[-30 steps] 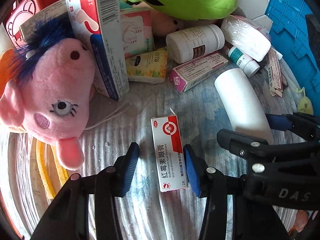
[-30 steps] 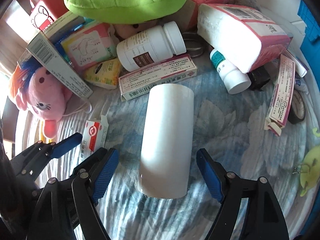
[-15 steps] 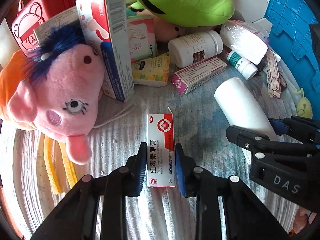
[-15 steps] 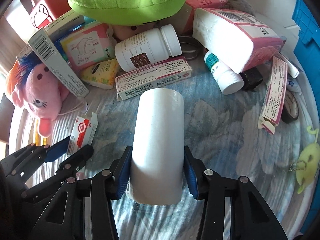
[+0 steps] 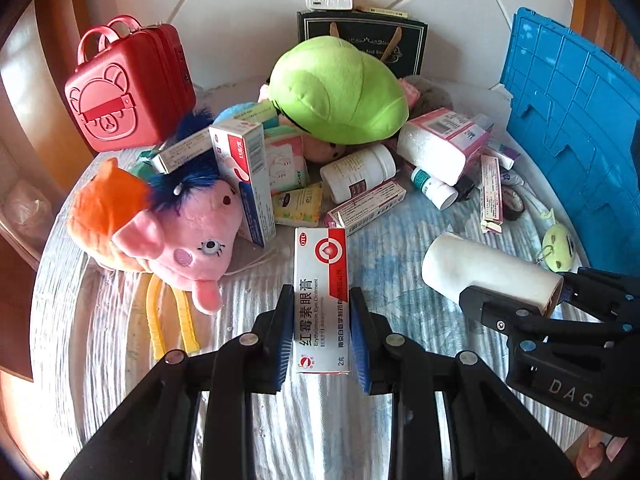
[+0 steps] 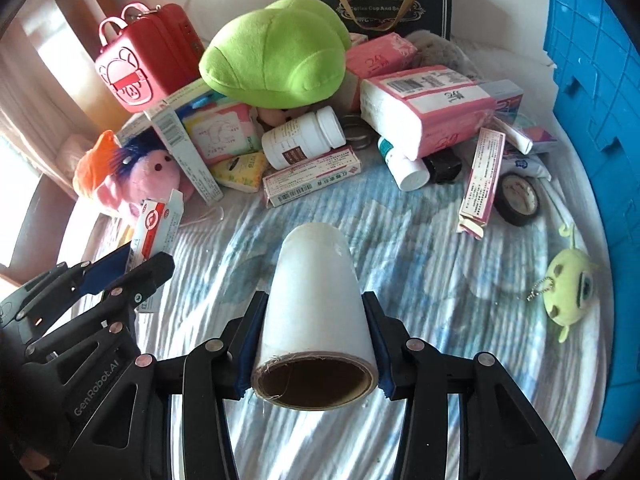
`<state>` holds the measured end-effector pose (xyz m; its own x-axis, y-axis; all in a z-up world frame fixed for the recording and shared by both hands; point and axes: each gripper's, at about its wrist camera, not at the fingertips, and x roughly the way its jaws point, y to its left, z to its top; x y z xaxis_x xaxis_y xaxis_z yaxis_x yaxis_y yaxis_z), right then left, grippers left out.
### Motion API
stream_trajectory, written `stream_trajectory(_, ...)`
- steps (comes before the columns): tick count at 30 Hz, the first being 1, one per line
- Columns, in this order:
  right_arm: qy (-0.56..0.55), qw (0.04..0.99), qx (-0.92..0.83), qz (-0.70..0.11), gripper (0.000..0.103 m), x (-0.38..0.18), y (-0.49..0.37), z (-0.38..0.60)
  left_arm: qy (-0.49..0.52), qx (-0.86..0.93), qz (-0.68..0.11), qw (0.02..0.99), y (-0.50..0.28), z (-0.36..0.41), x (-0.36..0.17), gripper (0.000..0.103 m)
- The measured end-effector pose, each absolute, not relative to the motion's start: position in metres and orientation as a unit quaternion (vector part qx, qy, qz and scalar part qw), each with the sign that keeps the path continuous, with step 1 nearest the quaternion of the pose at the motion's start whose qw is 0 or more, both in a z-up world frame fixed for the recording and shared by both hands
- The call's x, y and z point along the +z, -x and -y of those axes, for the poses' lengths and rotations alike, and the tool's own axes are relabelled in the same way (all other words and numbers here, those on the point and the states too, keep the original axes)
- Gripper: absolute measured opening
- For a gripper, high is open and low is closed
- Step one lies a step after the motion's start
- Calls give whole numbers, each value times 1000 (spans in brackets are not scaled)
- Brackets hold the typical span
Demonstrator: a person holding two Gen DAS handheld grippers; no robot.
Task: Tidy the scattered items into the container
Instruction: 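Lift the ointment box and paper roll and carry both over the blue crate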
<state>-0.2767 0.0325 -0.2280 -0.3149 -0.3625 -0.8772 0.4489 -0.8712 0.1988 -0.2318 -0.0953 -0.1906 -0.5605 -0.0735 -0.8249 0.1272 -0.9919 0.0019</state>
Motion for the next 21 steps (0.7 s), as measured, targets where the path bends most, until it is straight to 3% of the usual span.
stream_trajectory(13, -431, 306, -848, -36, 45, -107, 243, -74, -395, -913, -34, 91, 197, 58, -107, 26)
stream_trajectory(21, -374, 284, -883, -25, 46, -55, 218, -99, -341, -938, -17, 56, 179, 44, -59, 26)
